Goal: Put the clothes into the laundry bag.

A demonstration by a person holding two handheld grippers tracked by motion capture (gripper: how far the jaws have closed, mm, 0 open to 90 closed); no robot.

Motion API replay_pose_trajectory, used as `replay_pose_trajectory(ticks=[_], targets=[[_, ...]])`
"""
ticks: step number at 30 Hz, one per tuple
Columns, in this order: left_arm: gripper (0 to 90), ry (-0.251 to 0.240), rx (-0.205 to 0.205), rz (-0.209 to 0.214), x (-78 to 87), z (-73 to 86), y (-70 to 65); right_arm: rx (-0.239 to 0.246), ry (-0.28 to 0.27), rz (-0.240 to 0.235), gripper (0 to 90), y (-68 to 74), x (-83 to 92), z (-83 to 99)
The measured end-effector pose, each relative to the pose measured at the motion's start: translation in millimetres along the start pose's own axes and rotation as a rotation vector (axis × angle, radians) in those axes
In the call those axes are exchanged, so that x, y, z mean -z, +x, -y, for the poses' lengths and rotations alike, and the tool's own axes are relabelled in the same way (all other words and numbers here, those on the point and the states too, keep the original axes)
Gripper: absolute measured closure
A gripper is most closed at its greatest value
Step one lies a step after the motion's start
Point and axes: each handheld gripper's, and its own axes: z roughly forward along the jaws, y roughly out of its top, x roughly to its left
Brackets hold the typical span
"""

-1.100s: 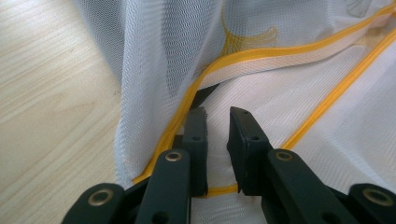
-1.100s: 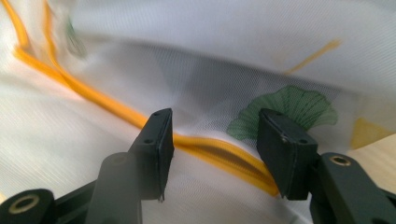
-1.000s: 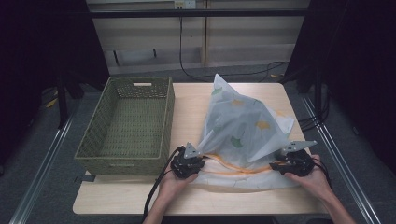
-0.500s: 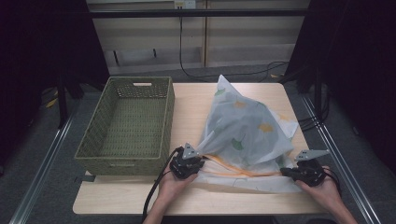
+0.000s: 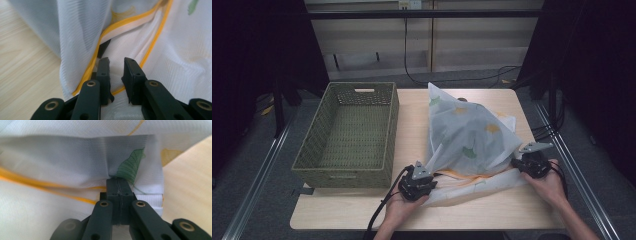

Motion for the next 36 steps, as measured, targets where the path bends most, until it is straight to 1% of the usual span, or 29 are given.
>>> replay_pose_trajectory(ticks=[1, 4, 6, 7, 8, 9, 10, 11, 13, 14, 16, 17, 18, 19, 20, 21, 22, 23, 26, 27, 28, 29, 30, 31, 32, 33, 34, 35, 36], targets=[[75.4, 0.000, -0.014, -0.011, -1.3, -1.4, -2.6, -0.021, 0.001, -0.003, 90.0, -2.7, -2.3, -2.0], [79.5, 0.006, -0.033, 0.006, 0.9, -1.2, -4.2, -0.048, -0.023, -0.004, 90.0, -7.9, -4.5, -0.8], [82.7, -0.052, -0.020, 0.000, 11.2, 0.6, -1.9, -0.068, -0.034, -0.012, 89.8, -7.7, -1.8, 3.8], [83.5, -0.097, 0.003, 0.006, 18.4, 0.8, 0.4, -0.077, -0.036, -0.015, 89.7, -7.8, -0.3, 5.7], [83.8, -0.113, 0.014, -0.004, 23.3, 0.1, 2.3, -0.075, -0.041, -0.019, 89.4, -8.4, 1.5, 8.7], [83.8, -0.112, 0.004, -0.027, 28.9, -0.9, 5.0, -0.081, -0.045, -0.021, 89.2, -8.7, 2.9, 10.8], [82.9, -0.115, -0.004, -0.027, 29.6, -0.3, 7.8, -0.093, -0.050, -0.030, 89.0, -9.1, 5.1, 14.1], [80.1, -0.111, 0.006, -0.036, 28.7, 1.4, 9.9, -0.093, -0.054, -0.031, 88.7, -9.8, 6.8, 16.3], [72.6, -0.090, 0.005, -0.081, 24.3, 5.7, 11.0, -0.100, -0.056, -0.025, 88.6, -8.9, 9.4, 19.5], [68.6, -0.100, 0.004, -0.094, 24.4, 8.4, 11.4, -0.082, -0.057, -0.022, 88.5, -8.6, 10.3, 20.8], [66.4, -0.129, 0.020, -0.074, 26.1, 9.9, 12.9, -0.068, -0.061, -0.015, 88.3, -7.5, 11.8, 22.8], [66.5, -0.139, 0.020, -0.082, 27.7, 9.5, 12.2, -0.071, -0.057, -0.015, 87.6, -7.3, 12.7, 23.4], [68.0, -0.156, -0.011, -0.079, 31.9, 7.4, 11.7, -0.077, -0.060, -0.019, 87.5, -7.7, 12.7, 23.7], [71.2, -0.181, -0.020, -0.049, 33.4, 5.8, 10.9, -0.077, -0.061, -0.018, 87.2, -8.2, 12.9, 24.3], [72.8, -0.181, -0.020, -0.049, 33.4, 5.8, 10.9, -0.082, -0.061, -0.016, 87.0, -8.0, 12.9, 24.1], [74.2, -0.247, -0.076, -0.036, 38.3, 0.0, 6.0, -0.072, -0.062, -0.019, 86.5, -8.0, 12.6, 23.7], [74.9, -0.249, -0.087, -0.017, 37.1, -3.8, 4.8, -0.075, -0.060, -0.018, 86.2, -7.7, 12.7, 23.5], [74.2, -0.233, -0.107, -0.002, 34.2, -7.6, 4.8, -0.084, -0.056, -0.015, 85.9, -6.8, 13.1, 23.5], [67.1, -0.193, -0.147, -0.024, 22.2, -18.4, 4.7, -0.073, -0.061, -0.014, 84.4, -7.0, 13.0, 23.7], [63.2, -0.177, -0.168, -0.024, 18.5, -22.2, 7.1, -0.087, -0.062, -0.015, 83.1, -5.9, 13.7, 23.7], [60.7, -0.133, -0.159, -0.039, 11.5, -25.6, 10.2, -0.087, -0.065, -0.027, 82.1, -6.4, 14.3, 23.4], [58.9, -0.094, -0.155, -0.025, 7.3, -27.1, 13.3, -0.080, -0.077, -0.019, 80.9, -6.8, 15.4, 23.0], [58.7, -0.088, -0.155, -0.033, 1.7, -27.2, 16.1, -0.092, -0.085, -0.024, 79.4, -6.4, 17.1, 22.5], [60.2, -0.064, -0.158, -0.034, -1.4, -26.4, 17.6, -0.096, -0.103, -0.038, 78.8, -6.8, 19.8, 21.3], [61.5, -0.029, -0.152, -0.018, -6.4, -25.7, 19.4, -0.101, -0.123, -0.046, 78.3, -6.8, 22.1, 20.3], [63.7, 0.012, -0.154, -0.028, -11.3, -23.4, 18.2, -0.109, -0.145, -0.052, 77.8, -6.7, 26.4, 18.5], [66.5, 0.033, -0.183, -0.031, -13.1, -21.2, 17.4, -0.109, -0.177, -0.069, 77.6, -6.0, 31.8, 16.0], [71.4, 0.026, -0.174, -0.023, -14.3, -19.3, 16.4, -0.103, -0.200, -0.079, 77.3, -5.0, 35.7, 13.8], [76.1, 0.029, -0.185, -0.022, -13.8, -18.4, 16.6, -0.105, -0.217, -0.086, 76.8, -3.4, 39.5, 11.8]])
